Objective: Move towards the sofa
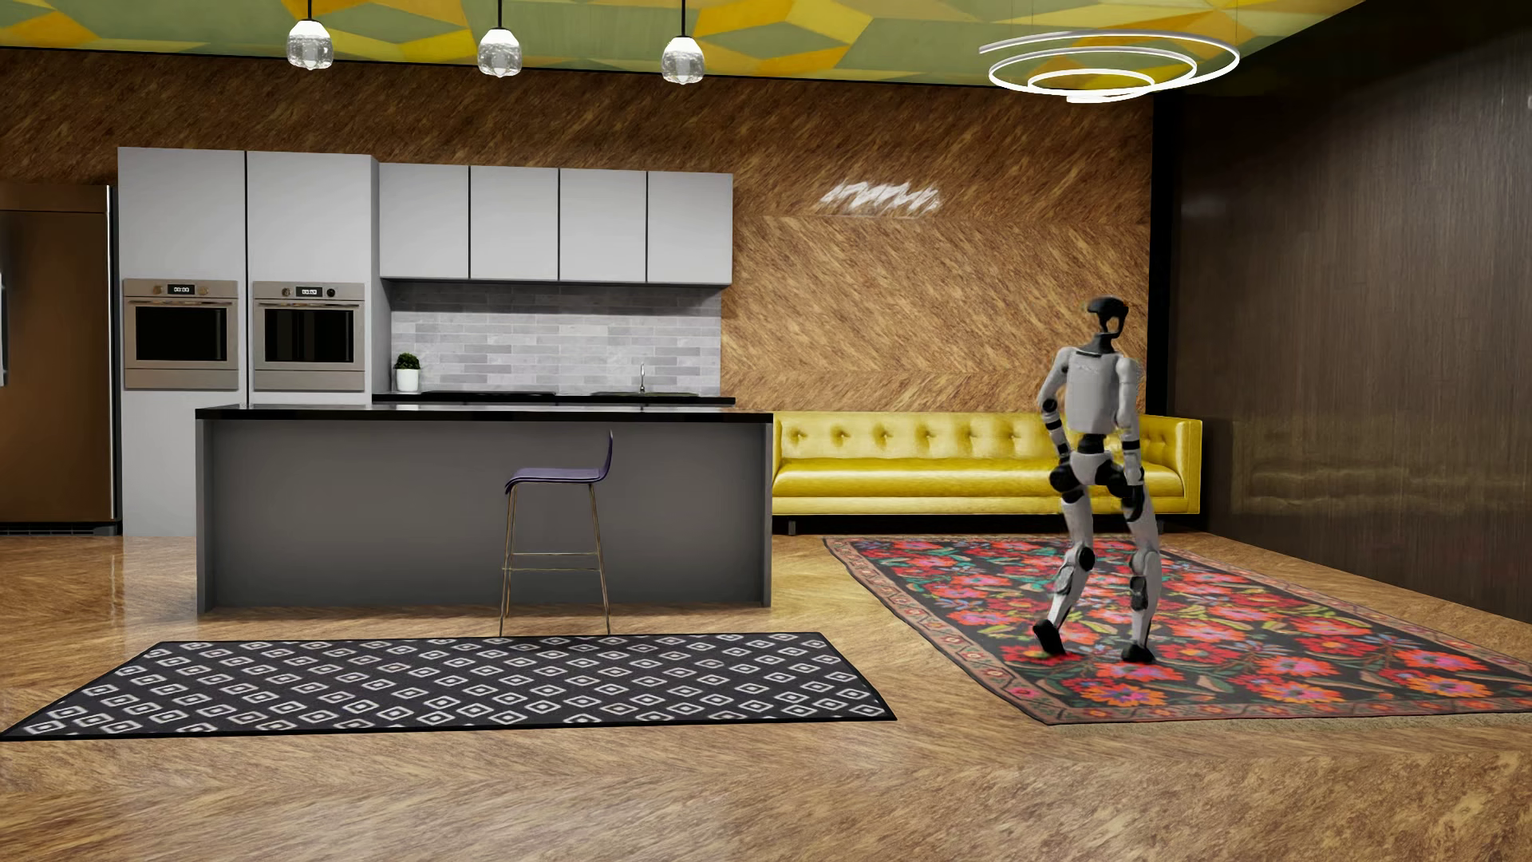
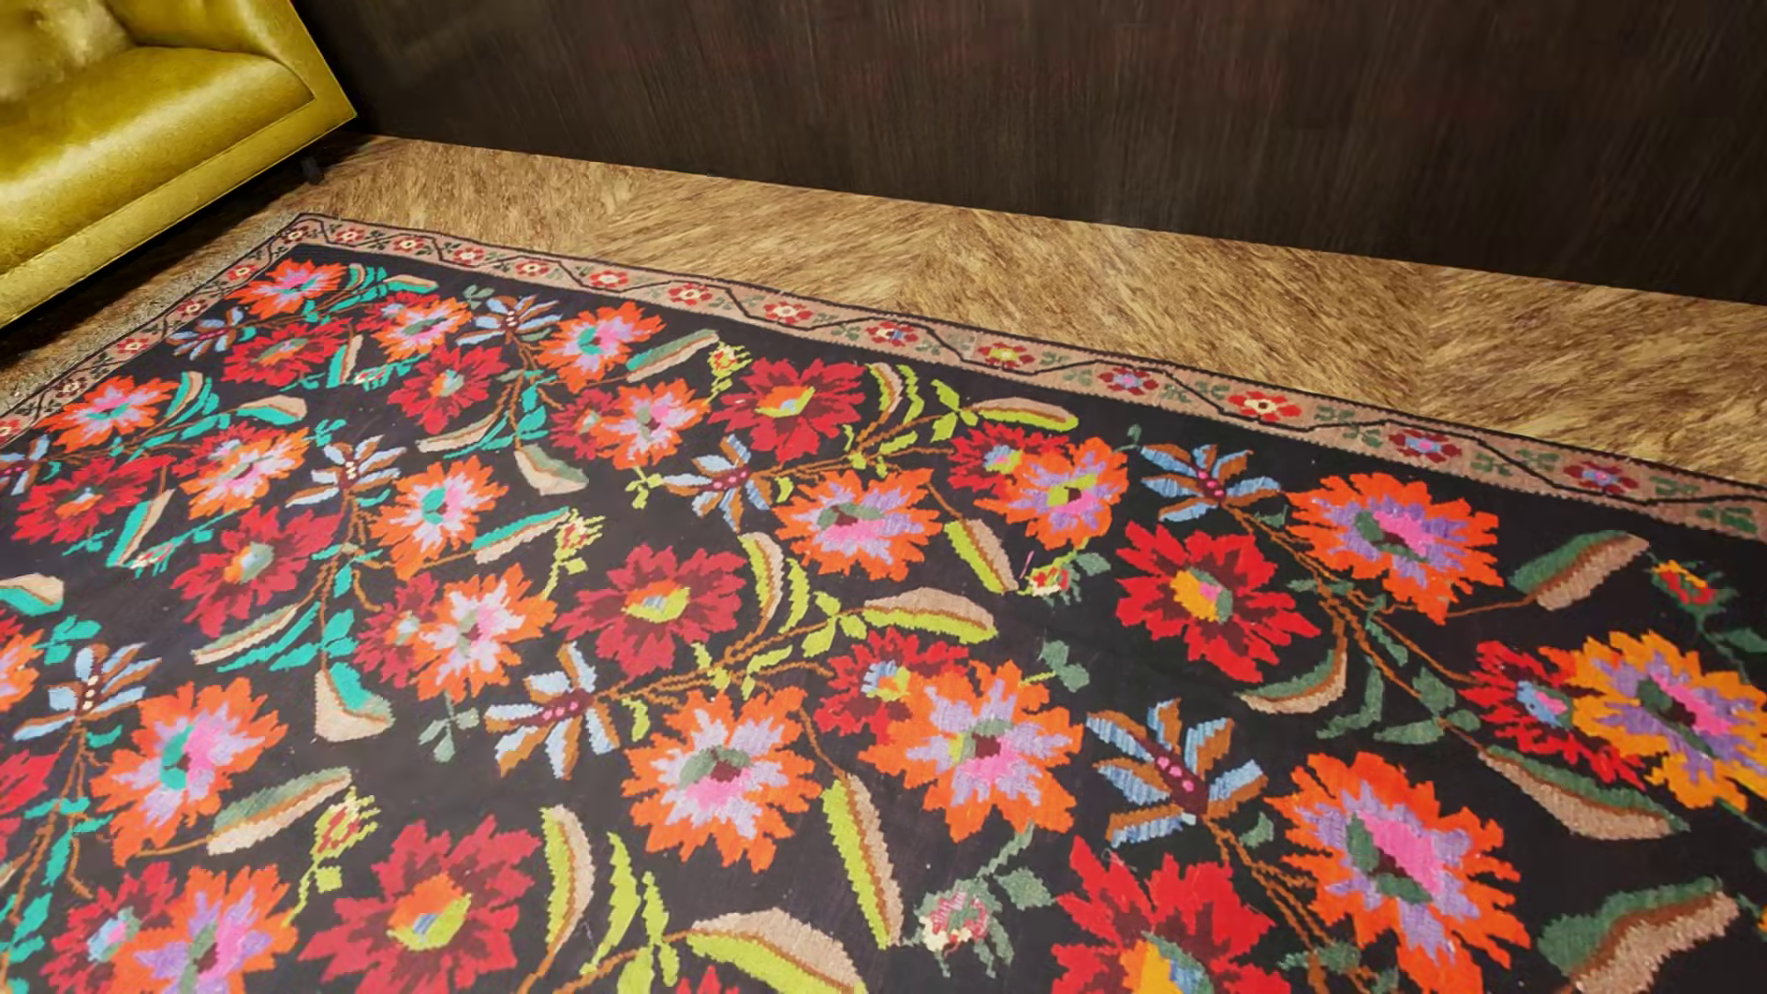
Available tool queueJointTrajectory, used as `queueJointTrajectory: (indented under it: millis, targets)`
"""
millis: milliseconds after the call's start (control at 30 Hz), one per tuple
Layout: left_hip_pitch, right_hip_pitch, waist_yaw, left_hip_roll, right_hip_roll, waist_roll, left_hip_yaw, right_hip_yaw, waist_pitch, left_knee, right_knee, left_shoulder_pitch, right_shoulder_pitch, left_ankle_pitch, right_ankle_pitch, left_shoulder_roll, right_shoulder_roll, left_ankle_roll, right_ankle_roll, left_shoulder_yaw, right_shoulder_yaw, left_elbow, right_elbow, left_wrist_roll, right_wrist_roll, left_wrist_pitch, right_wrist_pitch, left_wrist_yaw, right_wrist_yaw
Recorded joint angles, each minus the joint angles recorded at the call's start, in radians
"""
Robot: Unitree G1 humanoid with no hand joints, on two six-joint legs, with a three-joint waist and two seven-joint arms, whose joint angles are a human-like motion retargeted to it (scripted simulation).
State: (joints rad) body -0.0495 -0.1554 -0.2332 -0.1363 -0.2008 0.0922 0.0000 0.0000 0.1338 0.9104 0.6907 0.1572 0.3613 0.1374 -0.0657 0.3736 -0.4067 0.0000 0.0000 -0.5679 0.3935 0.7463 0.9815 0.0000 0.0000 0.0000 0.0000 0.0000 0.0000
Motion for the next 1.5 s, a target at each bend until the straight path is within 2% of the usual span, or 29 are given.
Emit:
queueJointTrajectory:
  millis: [33,133,233,300,333,400,433,467,500,533,600,667,767,867,933,1000,1033,1067,1100,1167,1200,1233,1300,1333,1367,1400,1433,1467,1500]
  targets:
    - [-0.074,0.039,0.034,0.019,-0.029,0.004,0.000,0.000,-0.003,0.021,-0.020,0.014,-0.010,0.031,-0.027,-0.007,-0.006,0.000,0.000,-0.014,-0.040,-0.021,-0.019,0.000,0.000,0.000,0.000,0.000,0.000]
    - [-0.271,0.176,0.120,0.083,-0.086,-0.024,0.000,0.000,-0.023,-0.039,-0.051,0.077,-0.018,-0.029,-0.120,-0.025,-0.009,0.000,0.000,-0.102,-0.050,0.034,-0.106,0.000,0.000,0.000,0.000,0.000,0.000]
    - [-0.409,0.341,0.207,0.139,-0.064,-0.056,0.000,0.000,-0.036,-0.247,-0.102,0.164,-0.029,-0.084,-0.198,-0.012,0.004,0.000,0.000,-0.118,-0.056,0.106,-0.196,0.000,0.000,0.000,0.000,0.000,0.000]
    - [-0.484,0.422,0.266,0.163,-0.025,-0.068,0.000,0.000,-0.043,-0.343,-0.132,0.211,-0.064,-0.230,-0.249,0.007,-0.003,0.000,0.000,-0.161,-0.057,0.164,-0.234,0.000,0.000,0.000,0.000,0.000,0.000]
    - [-0.515,0.443,0.312,0.184,-0.023,-0.080,0.000,0.000,-0.036,-0.350,-0.125,0.231,-0.096,-0.228,-0.273,0.017,-0.009,0.000,0.000,-0.191,-0.029,0.195,-0.249,0.000,0.000,0.000,0.000,0.000,0.000]
    - [-0.609,0.505,0.389,0.189,-0.049,-0.118,0.000,0.000,-0.011,-0.216,-0.104,0.264,-0.141,0.059,-0.243,0.027,-0.024,0.000,0.000,-0.215,-0.021,0.250,-0.266,0.000,0.000,0.000,0.000,0.000,0.000]
    - [-0.628,0.530,0.406,0.163,-0.063,-0.140,0.000,0.000,-0.006,-0.154,-0.090,0.255,-0.138,0.092,-0.169,0.025,-0.023,0.000,0.000,-0.244,-0.044,0.291,-0.265,0.000,0.000,0.000,0.000,0.000,0.000]
    - [-0.600,0.506,0.421,0.130,-0.086,-0.156,0.000,0.000,-0.019,-0.135,-0.020,0.255,-0.119,0.043,-0.063,0.025,-0.021,0.000,0.000,-0.273,-0.057,0.306,-0.249,0.000,0.000,0.000,0.000,0.000,0.000]
    - [-0.565,0.430,0.406,0.106,-0.079,-0.160,0.000,0.000,-0.037,-0.121,0.074,0.267,-0.104,-0.025,0.035,0.020,-0.017,0.000,0.000,-0.258,-0.045,0.304,-0.222,0.000,0.000,0.000,0.000,0.000,0.000]
    - [-0.517,0.342,0.350,0.074,-0.056,-0.165,0.000,0.000,-0.044,-0.122,0.214,0.279,-0.098,-0.091,0.044,0.019,-0.013,0.000,0.000,-0.228,-0.036,0.274,-0.196,0.000,0.000,0.000,0.000,0.000,0.000]
    - [-0.322,0.184,0.225,-0.021,-0.021,-0.181,0.000,0.000,-0.003,-0.204,0.506,0.227,-0.064,-0.171,-0.056,0.023,-0.005,0.000,0.000,-0.254,-0.009,0.222,-0.180,0.000,0.000,0.000,0.000,0.000,0.000]
    - [-0.098,-0.025,0.129,-0.071,0.042,-0.174,0.000,0.000,0.013,-0.331,0.598,0.147,-0.010,-0.282,-0.190,0.029,0.000,0.000,0.000,-0.192,0.038,0.132,-0.157,0.000,0.000,0.000,0.000,0.000,0.000]
    - [0.167,-0.264,-0.033,-0.039,0.090,-0.164,0.000,0.000,0.004,-0.449,0.293,0.044,0.068,-0.449,-0.186,0.051,0.000,0.000,0.000,0.010,0.106,-0.049,-0.109,0.000,0.000,0.000,0.000,0.000,0.000]
    - [0.364,-0.346,-0.112,-0.005,0.081,-0.169,0.000,0.000,-0.044,-0.502,-0.194,-0.081,0.140,-0.573,-0.114,0.075,0.005,0.000,0.000,0.128,0.120,-0.183,-0.088,0.000,0.000,0.000,0.000,0.000,0.000]
    - [0.448,-0.388,-0.186,0.069,0.064,-0.166,0.000,0.000,-0.057,-0.479,-0.168,-0.111,0.166,-0.538,-0.134,0.083,0.002,0.000,0.000,0.189,0.120,-0.237,-0.079,0.000,0.000,0.000,0.000,0.000,0.000]
    - [0.449,-0.445,-0.197,0.181,0.122,-0.104,0.000,0.000,-0.046,-0.301,0.101,-0.080,0.141,-0.319,-0.045,0.045,0.006,0.000,0.000,0.209,0.156,-0.204,0.001,0.000,0.000,0.000,0.000,0.000,0.000]
    - [0.390,-0.394,-0.168,0.202,0.149,-0.098,0.000,0.000,-0.036,-0.112,0.167,-0.051,0.106,-0.159,-0.094,0.035,0.015,0.000,0.000,0.202,0.159,-0.166,0.032,0.000,0.000,0.000,0.000,0.000,0.000]
    - [0.261,-0.343,-0.131,0.173,0.165,-0.110,0.000,0.000,-0.043,0.155,0.185,-0.039,0.097,-0.043,-0.155,0.040,0.032,0.000,0.000,0.147,0.134,-0.126,0.006,0.000,0.000,0.000,0.000,0.000,0.000]
    - [0.152,-0.248,-0.054,0.176,0.206,-0.101,0.000,0.000,-0.030,0.368,0.148,-0.034,0.082,-0.054,-0.171,0.034,0.042,0.000,0.000,0.084,0.117,-0.072,-0.039,0.000,0.000,0.000,0.000,0.000,0.000]
    - [-0.057,-0.070,0.107,0.114,0.225,-0.150,0.000,0.000,-0.022,0.510,0.039,0.039,0.024,-0.074,-0.163,0.025,0.061,0.000,0.000,0.020,0.065,0.002,-0.157,0.000,0.000,0.000,0.000,0.000,0.000]
    - [-0.142,0.038,0.169,0.088,0.224,-0.177,0.000,0.000,-0.017,0.442,-0.027,0.107,-0.002,-0.047,-0.163,0.027,0.068,0.000,0.000,0.036,0.056,0.014,-0.229,0.000,0.000,0.000,0.000,0.000,0.000]
    - [-0.211,0.134,0.212,0.070,0.220,-0.177,0.000,0.000,-0.012,0.279,-0.083,0.106,-0.031,0.027,-0.168,-0.009,0.064,0.000,0.000,-0.059,0.015,0.181,-0.296,0.000,0.000,0.000,0.000,0.000,0.000]
    - [-0.313,0.303,0.295,0.058,0.198,-0.192,0.000,0.000,-0.020,-0.148,-0.173,0.201,-0.088,0.160,-0.196,0.013,0.062,0.000,0.000,-0.160,-0.027,0.202,-0.440,0.000,0.000,0.000,0.000,0.000,0.000]
    - [-0.333,0.372,0.327,0.070,0.191,-0.181,0.000,0.000,-0.025,-0.344,-0.191,0.235,-0.125,0.019,-0.230,0.008,0.050,0.000,0.000,-0.184,-0.057,0.227,-0.495,0.000,0.000,0.000,0.000,0.000,0.000]
    - [-0.360,0.417,0.360,0.083,0.182,-0.172,0.000,0.000,-0.035,-0.453,-0.194,0.265,-0.157,-0.284,-0.270,0.010,0.037,0.000,0.000,-0.221,-0.070,0.235,-0.535,0.000,0.000,0.000,0.000,0.000,0.000]
    - [-0.388,0.450,0.391,0.098,0.163,-0.166,0.000,0.000,-0.043,-0.428,-0.183,0.292,-0.178,-0.485,-0.307,0.007,0.030,0.000,0.000,-0.235,-0.095,0.245,-0.557,0.000,0.000,0.000,0.000,0.000,0.000]
    - [-0.412,0.482,0.427,0.094,0.142,-0.167,0.000,0.000,-0.039,-0.434,-0.159,0.312,-0.188,-0.490,-0.305,0.005,0.028,0.000,0.000,-0.258,-0.115,0.256,-0.559,0.000,0.000,0.000,0.000,0.000,0.000]
    - [-0.432,0.527,0.447,0.076,0.117,-0.178,0.000,0.000,-0.033,-0.413,-0.133,0.325,-0.185,-0.309,-0.258,0.005,0.038,0.000,0.000,-0.274,-0.135,0.272,-0.527,0.000,0.000,0.000,0.000,0.000,0.000]
    - [-0.468,0.523,0.440,0.046,0.100,-0.192,0.000,0.000,-0.053,-0.370,-0.070,0.329,-0.169,-0.047,-0.133,0.000,0.052,0.000,0.000,-0.286,-0.147,0.285,-0.487,0.000,0.000,0.000,0.000,0.000,0.000]
